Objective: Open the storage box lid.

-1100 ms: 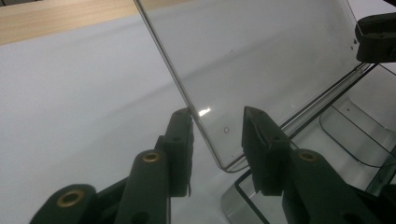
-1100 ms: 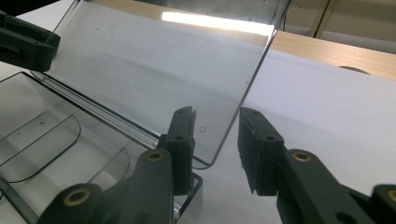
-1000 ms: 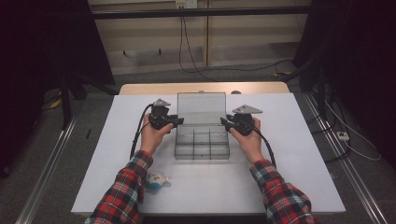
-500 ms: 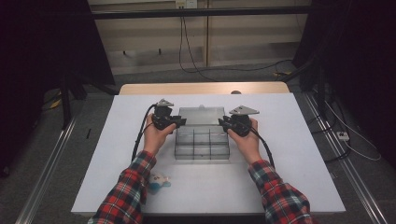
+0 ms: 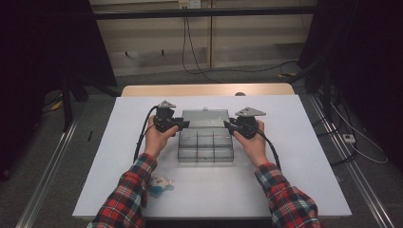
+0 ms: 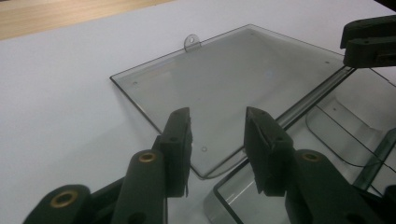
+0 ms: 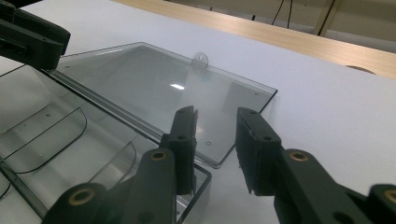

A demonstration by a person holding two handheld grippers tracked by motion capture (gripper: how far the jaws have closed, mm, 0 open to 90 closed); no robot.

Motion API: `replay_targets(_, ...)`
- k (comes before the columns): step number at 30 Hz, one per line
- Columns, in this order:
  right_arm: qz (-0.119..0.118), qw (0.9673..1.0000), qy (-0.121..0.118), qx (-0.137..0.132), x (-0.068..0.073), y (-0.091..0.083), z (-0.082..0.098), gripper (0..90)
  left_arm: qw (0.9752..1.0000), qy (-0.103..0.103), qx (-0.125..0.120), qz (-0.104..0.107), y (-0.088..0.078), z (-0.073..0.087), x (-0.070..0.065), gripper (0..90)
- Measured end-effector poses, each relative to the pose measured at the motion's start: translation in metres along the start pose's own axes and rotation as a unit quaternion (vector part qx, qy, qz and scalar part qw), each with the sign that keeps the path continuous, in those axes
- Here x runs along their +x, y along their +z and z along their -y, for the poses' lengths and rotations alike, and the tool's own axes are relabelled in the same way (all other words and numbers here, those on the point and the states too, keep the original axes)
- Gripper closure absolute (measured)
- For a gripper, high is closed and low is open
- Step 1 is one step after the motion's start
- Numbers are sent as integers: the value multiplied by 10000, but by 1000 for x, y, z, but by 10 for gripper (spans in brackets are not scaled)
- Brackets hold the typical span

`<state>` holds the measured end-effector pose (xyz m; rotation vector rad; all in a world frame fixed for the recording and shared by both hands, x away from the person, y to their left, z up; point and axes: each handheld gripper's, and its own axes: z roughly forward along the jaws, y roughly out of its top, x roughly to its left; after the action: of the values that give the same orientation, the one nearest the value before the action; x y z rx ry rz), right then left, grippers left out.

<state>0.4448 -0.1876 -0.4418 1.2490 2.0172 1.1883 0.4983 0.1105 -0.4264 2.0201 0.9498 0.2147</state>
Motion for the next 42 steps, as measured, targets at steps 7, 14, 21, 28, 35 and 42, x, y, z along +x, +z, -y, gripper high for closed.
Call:
replay_targets(7, -94, 9999, 39, -14, -2, -12, -2, 615, 10000, 75, -39, 4, -14, -3, -2, 522)
replay_targets(14, -266, 9996, 65, -19, -2, -30, -1, 521, 9999, 78, -42, 59, -31, 1, -5, 424)
replay_targets(21, -441, 9990, 79, -37, -1, -48, 4, 442, 9997, 210, 77, 140, -44, 8, -13, 320)
replay_targets(28, -512, 9987, 53, 0, 0, -67, 14, 360, 9995, 224, 100, 223, -52, 18, -18, 261)
replay_targets(35, -576, 9983, -15, -40, 0, -86, 24, 309, 9988, 307, 123, 360, -60, 26, -27, 224)
replay_targets(42, -588, 9983, 10, -45, 0, -97, 37, 265, 9982, 420, 190, 386, -66, 32, -34, 202)
